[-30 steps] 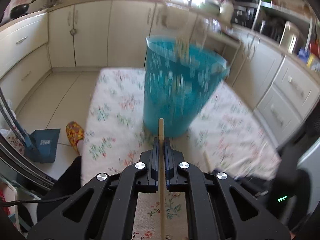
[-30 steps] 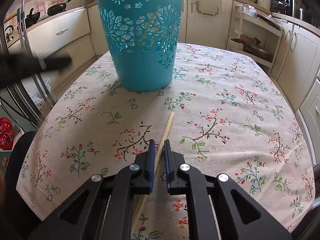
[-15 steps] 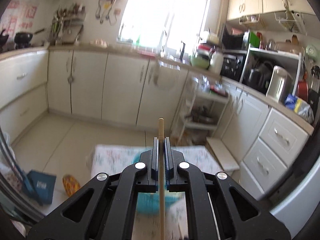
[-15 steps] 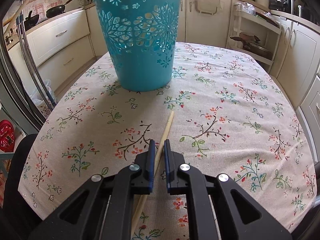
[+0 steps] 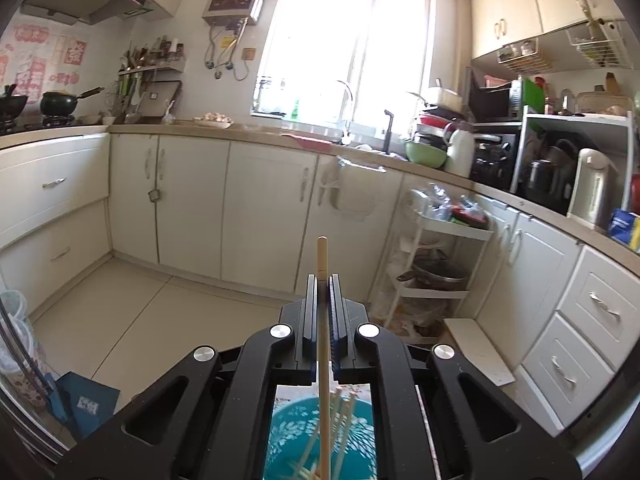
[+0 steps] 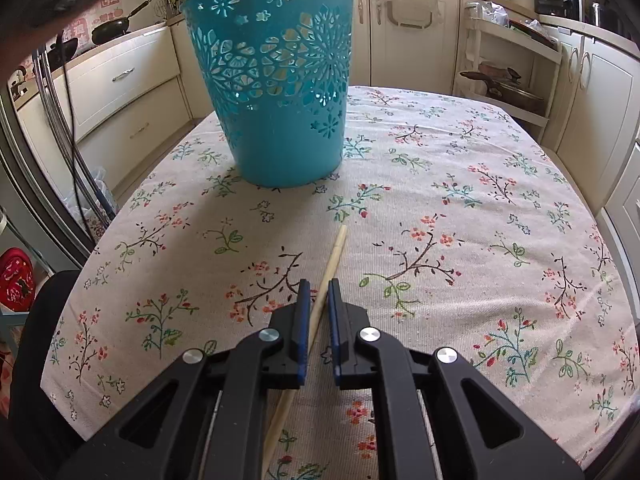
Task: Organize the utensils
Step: 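Lift the chopstick over the teal basket and open the left gripper, then move the left gripper back down beside the basket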
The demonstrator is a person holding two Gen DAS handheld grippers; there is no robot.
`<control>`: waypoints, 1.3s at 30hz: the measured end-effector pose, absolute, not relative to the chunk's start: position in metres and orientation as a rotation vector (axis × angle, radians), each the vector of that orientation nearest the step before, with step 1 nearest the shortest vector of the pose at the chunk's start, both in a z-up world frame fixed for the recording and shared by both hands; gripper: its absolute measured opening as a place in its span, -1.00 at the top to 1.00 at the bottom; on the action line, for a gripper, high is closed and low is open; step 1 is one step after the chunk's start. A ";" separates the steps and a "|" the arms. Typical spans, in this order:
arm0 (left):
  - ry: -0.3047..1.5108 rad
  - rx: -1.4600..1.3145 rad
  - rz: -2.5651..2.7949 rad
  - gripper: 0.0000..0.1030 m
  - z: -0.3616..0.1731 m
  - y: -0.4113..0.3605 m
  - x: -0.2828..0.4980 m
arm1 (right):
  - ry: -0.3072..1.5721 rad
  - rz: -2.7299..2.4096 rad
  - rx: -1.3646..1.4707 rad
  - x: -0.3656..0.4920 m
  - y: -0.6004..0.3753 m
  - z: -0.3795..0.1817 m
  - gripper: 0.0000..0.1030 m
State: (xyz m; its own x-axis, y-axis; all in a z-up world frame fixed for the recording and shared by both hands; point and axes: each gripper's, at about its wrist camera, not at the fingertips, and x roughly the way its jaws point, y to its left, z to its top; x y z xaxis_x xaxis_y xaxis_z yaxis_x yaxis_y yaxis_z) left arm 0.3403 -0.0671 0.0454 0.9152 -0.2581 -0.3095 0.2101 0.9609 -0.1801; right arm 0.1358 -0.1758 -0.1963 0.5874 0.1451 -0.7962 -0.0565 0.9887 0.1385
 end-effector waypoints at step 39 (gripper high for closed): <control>0.699 -0.024 -0.055 -0.06 -0.138 -0.009 0.232 | 0.923 0.100 0.077 0.135 -0.171 -0.196 0.83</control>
State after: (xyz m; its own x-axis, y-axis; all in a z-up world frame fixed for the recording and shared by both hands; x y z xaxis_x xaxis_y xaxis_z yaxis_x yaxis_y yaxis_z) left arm 0.2318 -0.0093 -0.1385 0.7639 -0.0590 -0.6426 0.0431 0.9983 -0.0403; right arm 0.1348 -0.1714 -0.1963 0.5991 0.1192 -0.7917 -0.0529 0.9926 0.1095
